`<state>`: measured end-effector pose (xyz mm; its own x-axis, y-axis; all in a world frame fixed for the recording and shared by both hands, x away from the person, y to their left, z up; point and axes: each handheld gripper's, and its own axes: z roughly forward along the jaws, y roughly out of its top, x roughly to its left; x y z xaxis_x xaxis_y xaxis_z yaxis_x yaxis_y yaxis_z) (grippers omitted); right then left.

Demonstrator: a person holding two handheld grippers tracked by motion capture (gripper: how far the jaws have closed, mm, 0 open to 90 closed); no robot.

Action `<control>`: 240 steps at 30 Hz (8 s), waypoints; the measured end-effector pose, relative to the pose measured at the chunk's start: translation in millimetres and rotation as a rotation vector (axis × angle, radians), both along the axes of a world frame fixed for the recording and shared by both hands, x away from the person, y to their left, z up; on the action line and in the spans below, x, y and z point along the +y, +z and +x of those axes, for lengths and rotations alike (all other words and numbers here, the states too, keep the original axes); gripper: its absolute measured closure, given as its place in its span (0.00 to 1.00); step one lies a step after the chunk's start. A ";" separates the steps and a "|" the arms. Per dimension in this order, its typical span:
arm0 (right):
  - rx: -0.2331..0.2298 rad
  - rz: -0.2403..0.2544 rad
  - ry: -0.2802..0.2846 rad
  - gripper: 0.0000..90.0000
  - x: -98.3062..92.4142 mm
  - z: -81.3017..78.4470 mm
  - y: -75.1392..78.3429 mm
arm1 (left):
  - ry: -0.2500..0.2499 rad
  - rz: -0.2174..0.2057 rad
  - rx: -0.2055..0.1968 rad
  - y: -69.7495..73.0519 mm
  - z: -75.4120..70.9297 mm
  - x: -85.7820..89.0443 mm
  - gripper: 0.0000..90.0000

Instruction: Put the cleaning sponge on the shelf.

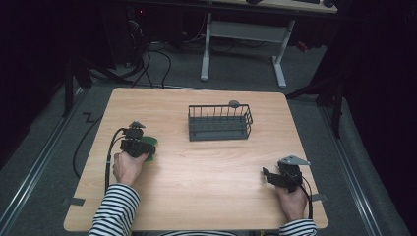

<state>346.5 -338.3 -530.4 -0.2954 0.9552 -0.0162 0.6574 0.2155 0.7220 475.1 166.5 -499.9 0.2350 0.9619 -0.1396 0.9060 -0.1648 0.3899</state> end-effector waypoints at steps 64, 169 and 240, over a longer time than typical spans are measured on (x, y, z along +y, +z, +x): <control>0.001 -0.001 0.014 0.32 1.2 -0.3 -0.2 | -0.397 -0.048 -0.129 131.3 5.4 -81.7 0.32; 0.001 -0.003 0.058 0.31 4.7 -1.7 -0.3 | -0.336 0.084 -0.234 75.0 85.4 -209.8 0.32; 0.001 -0.001 0.056 0.31 4.9 -1.4 -0.3 | -0.356 -0.104 -0.284 112.9 47.8 -124.1 0.18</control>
